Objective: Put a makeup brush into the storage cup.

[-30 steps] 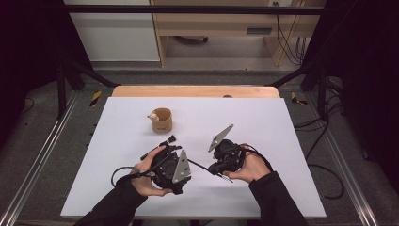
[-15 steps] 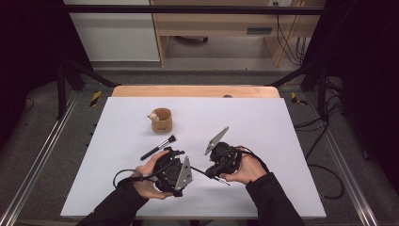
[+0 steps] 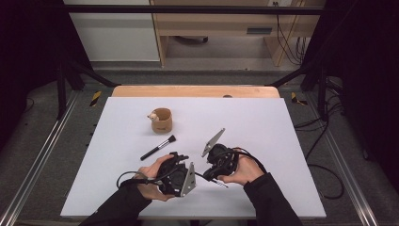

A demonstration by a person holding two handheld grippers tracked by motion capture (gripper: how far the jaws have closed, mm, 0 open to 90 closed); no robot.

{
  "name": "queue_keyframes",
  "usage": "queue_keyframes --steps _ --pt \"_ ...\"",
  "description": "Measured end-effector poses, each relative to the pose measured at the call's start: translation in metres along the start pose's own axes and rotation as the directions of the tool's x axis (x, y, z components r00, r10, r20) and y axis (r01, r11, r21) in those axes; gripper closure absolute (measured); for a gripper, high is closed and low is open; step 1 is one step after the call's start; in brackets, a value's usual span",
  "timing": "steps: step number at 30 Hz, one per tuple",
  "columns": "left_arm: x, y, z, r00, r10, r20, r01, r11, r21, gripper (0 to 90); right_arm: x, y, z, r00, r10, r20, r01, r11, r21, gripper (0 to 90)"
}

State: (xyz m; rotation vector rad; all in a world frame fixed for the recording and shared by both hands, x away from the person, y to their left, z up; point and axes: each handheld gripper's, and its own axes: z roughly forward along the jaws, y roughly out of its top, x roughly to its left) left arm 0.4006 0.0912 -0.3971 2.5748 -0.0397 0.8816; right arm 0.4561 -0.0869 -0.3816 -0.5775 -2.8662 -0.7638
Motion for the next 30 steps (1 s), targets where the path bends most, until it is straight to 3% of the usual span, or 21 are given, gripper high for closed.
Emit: queue_keyframes --steps 16,24,30 --pt "-0.01 0.003 0.005 0.994 0.109 -0.004 -0.109 0.9937 0.025 46.6 0.001 0.002 0.005 0.9996 -0.015 -0.023 0.015 1.0 0.016 85.8" --pt "-0.013 0.003 0.009 0.9901 0.14 0.011 -0.14 0.9895 0.034 57.3 0.003 0.003 0.008 0.9995 -0.005 -0.032 0.006 1.0 0.024 85.8" --pt "-0.015 0.004 0.011 0.9824 0.186 0.018 -0.187 0.9811 0.051 64.7 0.002 0.003 0.009 0.999 -0.026 -0.037 0.028 0.999 0.037 85.8"
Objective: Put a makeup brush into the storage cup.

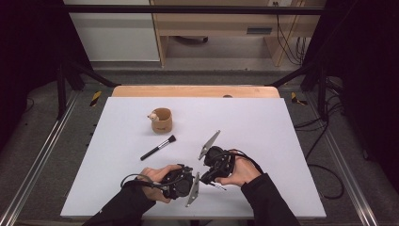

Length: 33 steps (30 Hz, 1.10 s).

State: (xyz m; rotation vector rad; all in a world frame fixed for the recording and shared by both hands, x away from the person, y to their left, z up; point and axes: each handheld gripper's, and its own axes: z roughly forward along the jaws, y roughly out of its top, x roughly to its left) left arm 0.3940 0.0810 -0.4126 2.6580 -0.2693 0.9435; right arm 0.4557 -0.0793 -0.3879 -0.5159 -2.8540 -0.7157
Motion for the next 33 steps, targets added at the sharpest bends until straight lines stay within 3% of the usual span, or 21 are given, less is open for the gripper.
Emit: queue_keyframes --steps 16,23,33 --pt "-0.0048 0.0019 0.0033 0.9982 0.057 0.017 -0.057 0.9984 0.0 79.9 0.0008 0.0011 0.0033 0.9999 -0.007 -0.011 0.007 1.0 0.013 85.8" --pt "-0.0063 0.002 0.0023 0.9965 0.079 0.029 -0.079 0.9969 0.003 82.2 0.0023 0.0012 0.0035 0.9999 0.002 -0.012 -0.002 1.0 0.012 85.8" --pt "-0.007 0.0024 0.0033 0.9953 0.081 0.054 -0.081 0.9966 0.01 84.4 0.0021 0.0005 0.0027 0.9997 -0.024 -0.005 0.024 1.0 0.005 85.0"
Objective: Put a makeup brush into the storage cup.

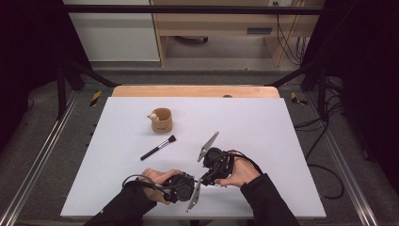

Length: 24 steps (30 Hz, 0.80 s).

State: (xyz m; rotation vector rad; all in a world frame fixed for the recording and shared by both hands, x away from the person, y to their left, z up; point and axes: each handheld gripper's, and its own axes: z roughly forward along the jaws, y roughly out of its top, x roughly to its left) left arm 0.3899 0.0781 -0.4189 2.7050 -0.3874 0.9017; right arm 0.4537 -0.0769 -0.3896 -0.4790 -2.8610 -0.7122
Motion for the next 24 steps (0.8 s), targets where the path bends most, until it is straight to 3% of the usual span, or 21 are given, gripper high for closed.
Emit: queue_keyframes --steps 8,15,17,19,24 --pt "0.003 -0.004 -0.001 0.9992 -0.04 0.004 0.04 0.9992 0.004 84.4 -0.001 -0.003 -0.005 0.9996 0.0 0.028 0.001 0.999 -0.032 79.8" --pt "0.005 -0.013 0.0 0.994 -0.108 0.015 0.108 0.994 0.018 84.4 -0.006 -0.01 -0.024 0.995 0.034 0.094 -0.019 0.988 -0.15 67.9" --pt "0.008 -0.016 -0.001 0.9932 -0.115 0.019 0.115 0.9929 0.031 84.4 -0.007 -0.013 -0.03 0.9907 0.05 0.126 -0.026 0.982 -0.185 63.6" --pt "0.007 -0.019 -0.001 0.9874 -0.157 0.023 0.156 0.9874 0.024 84.4 -0.009 -0.017 -0.036 0.9853 0.068 0.157 -0.031 0.974 -0.226 60.1" --pt "0.008 -0.026 -0.002 0.9778 -0.208 0.025 0.208 0.9778 0.026 84.4 -0.012 -0.026 -0.046 0.9666 0.144 0.212 -0.066 0.94 -0.335 46.1"
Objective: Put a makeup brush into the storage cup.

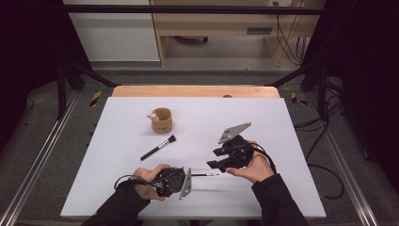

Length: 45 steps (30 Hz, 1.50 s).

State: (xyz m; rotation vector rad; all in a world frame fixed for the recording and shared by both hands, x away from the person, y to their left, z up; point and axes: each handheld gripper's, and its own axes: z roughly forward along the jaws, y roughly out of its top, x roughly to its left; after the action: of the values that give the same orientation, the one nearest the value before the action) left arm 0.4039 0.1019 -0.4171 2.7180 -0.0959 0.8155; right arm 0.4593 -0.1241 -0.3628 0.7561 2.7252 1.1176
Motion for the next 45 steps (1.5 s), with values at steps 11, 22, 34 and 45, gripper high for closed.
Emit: queue_keyframes --steps 11,22,34,45 --pt "0.004 -0.014 0.0 0.9906 -0.136 0.019 0.136 0.9905 -0.023 84.4 -0.007 -0.012 -0.017 0.9876 0.055 0.147 -0.031 0.987 -0.159 28.1" --pt "0.006 -0.025 0.0 0.9485 -0.314 0.045 0.316 0.9457 -0.075 84.4 -0.004 -0.023 -0.023 0.9805 0.117 0.158 -0.078 0.969 -0.232 22.2" --pt "0.008 -0.03 0.0 0.8704 -0.488 0.065 0.492 0.8586 -0.144 84.4 -0.004 -0.039 -0.022 0.971 0.189 0.147 -0.133 0.936 -0.326 17.6" --pt "0.005 -0.028 0.005 0.8012 -0.592 0.085 0.597 0.7794 -0.192 84.5 0.0 -0.049 -0.01 0.966 0.231 0.117 -0.177 0.919 -0.352 15.2"
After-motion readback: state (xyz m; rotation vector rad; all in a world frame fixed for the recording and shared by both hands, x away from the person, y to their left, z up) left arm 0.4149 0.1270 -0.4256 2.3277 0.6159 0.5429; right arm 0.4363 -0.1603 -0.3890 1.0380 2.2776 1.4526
